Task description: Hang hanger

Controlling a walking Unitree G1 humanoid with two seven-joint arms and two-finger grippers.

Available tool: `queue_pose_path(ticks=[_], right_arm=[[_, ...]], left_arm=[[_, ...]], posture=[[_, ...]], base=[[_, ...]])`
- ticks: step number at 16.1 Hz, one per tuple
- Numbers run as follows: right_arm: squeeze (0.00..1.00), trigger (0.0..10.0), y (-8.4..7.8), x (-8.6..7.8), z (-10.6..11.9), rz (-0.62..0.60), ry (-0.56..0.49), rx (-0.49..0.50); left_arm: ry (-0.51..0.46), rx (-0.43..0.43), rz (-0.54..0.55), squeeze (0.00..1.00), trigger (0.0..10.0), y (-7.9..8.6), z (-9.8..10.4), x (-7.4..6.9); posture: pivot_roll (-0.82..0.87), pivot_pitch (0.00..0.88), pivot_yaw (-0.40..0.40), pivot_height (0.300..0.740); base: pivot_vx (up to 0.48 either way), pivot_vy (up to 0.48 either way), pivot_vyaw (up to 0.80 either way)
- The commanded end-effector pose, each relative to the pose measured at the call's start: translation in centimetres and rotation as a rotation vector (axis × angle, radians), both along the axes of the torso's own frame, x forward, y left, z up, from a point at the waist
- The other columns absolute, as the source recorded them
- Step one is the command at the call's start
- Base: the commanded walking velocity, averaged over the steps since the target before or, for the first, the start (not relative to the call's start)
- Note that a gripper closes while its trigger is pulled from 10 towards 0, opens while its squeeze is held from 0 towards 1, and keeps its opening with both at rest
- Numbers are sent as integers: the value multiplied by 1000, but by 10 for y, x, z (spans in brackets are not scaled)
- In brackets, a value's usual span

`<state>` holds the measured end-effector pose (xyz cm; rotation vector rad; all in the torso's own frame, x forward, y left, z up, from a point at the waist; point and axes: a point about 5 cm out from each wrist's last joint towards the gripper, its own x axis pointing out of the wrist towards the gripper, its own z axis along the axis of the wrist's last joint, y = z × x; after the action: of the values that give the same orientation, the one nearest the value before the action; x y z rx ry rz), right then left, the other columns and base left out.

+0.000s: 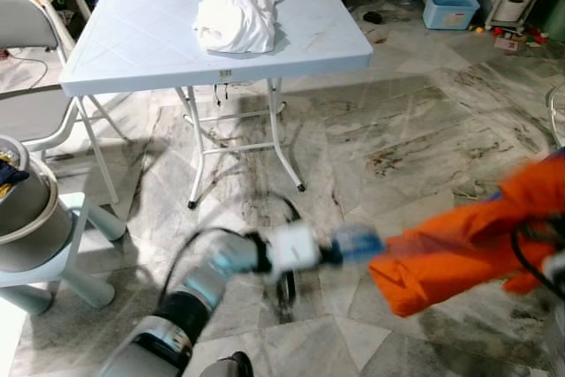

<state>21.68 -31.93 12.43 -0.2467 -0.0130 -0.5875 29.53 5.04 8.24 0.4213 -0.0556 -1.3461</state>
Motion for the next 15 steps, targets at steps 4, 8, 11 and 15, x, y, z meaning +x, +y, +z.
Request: queue_pose_path(ticks=[4,8,11,15], right_arm=[[0,0,-34,-23,-11,-278,-41,47],[0,0,-21,-16,-33,-295,-44,186],[0,0,9,0,-43,-176,-9,243],[0,0,67,20,-38,131,-59,322]], left_arm=[[42,-94,-41,0,0,13,4,-8],[108,-127,348,0,0,36,-15,5],[174,-172,709,0,0,51,-21,23],[42,-135,1170,0,10000,80,-14,41]], posture=[[-10,106,-32,740],[78,91,-60,740],[114,103,-83,740],[164,102,-112,740]], base=[[0,0,0],[0,0,0],[0,0,0],[0,0,0]])
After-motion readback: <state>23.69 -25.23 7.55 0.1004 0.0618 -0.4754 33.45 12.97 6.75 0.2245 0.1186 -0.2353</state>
